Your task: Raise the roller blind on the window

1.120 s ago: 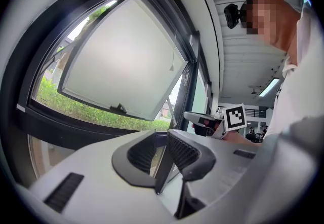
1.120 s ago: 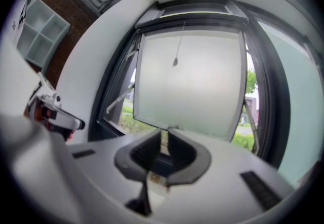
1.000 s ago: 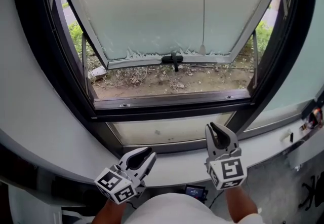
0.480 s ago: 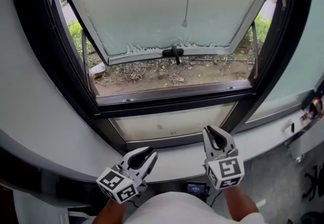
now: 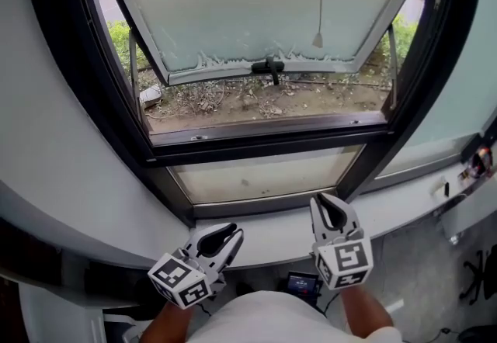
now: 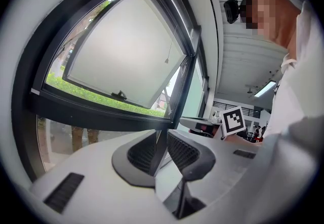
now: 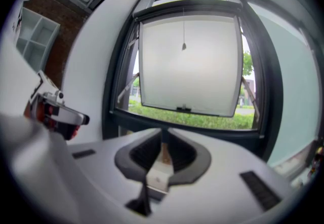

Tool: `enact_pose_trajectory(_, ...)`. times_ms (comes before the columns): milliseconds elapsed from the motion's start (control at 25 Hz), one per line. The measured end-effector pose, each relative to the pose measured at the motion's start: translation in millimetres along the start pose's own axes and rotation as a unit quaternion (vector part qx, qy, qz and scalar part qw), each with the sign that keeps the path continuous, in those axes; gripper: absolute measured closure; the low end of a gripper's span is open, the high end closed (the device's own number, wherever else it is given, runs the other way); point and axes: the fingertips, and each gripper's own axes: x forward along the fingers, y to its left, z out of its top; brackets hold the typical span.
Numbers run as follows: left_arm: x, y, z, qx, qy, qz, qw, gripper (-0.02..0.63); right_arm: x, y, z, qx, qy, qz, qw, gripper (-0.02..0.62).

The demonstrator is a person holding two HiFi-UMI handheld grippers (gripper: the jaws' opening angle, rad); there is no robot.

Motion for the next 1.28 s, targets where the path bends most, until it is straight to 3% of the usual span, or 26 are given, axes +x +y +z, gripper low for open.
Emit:
enact_pose_trajectory(760, 58.8, -101.6, -40.0, -0.003, -0.002, 0.034, 0.9994, 0.518, -53.2, -46.9, -41.4, 0.003, 0.021, 0.087, 0.996, 0.543)
enact_pose_trajectory(1280, 50.9, -126.0, -58.9, 0.0, -0.012, 0.074, 0.9972, 0.523, -80.2, -47.4, -54.5, -0.009, 0.02, 0.128, 0.992, 0.545)
